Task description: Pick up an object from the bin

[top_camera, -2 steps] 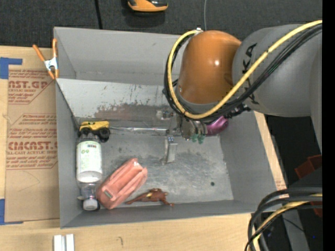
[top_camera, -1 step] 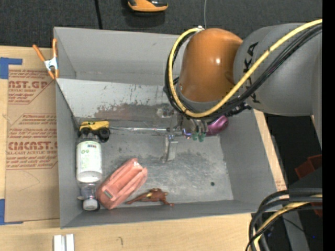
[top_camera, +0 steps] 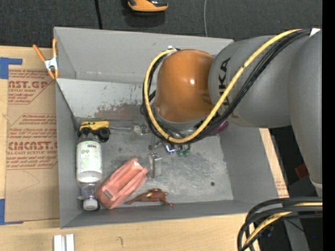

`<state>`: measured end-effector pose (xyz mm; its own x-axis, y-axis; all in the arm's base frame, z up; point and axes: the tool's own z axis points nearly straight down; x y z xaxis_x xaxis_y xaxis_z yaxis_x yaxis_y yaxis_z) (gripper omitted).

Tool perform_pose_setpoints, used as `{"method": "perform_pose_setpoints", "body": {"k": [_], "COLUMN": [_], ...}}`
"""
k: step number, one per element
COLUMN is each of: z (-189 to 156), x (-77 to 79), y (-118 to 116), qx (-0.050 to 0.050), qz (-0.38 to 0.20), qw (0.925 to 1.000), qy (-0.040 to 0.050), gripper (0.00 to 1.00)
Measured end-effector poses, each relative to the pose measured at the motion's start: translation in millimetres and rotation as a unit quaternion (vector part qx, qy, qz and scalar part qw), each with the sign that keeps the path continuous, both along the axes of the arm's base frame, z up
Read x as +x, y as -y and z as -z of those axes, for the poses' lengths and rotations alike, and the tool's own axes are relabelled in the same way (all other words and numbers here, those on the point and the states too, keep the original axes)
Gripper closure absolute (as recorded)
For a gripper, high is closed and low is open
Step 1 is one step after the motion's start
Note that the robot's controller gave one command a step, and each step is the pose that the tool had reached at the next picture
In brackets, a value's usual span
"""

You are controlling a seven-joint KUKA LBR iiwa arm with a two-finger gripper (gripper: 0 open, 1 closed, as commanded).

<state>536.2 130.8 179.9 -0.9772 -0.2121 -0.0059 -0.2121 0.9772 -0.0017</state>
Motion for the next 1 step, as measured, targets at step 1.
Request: {"method": "perform_pose_setpoints", "body": {"k": [1], "z": [31.2], "x": [-7.8], "y": [-29.9], "qx": [0.001], "qz": [-0.021], "qw": [0.9998], "qy": [-0.0024], "gripper": [0.00]}}
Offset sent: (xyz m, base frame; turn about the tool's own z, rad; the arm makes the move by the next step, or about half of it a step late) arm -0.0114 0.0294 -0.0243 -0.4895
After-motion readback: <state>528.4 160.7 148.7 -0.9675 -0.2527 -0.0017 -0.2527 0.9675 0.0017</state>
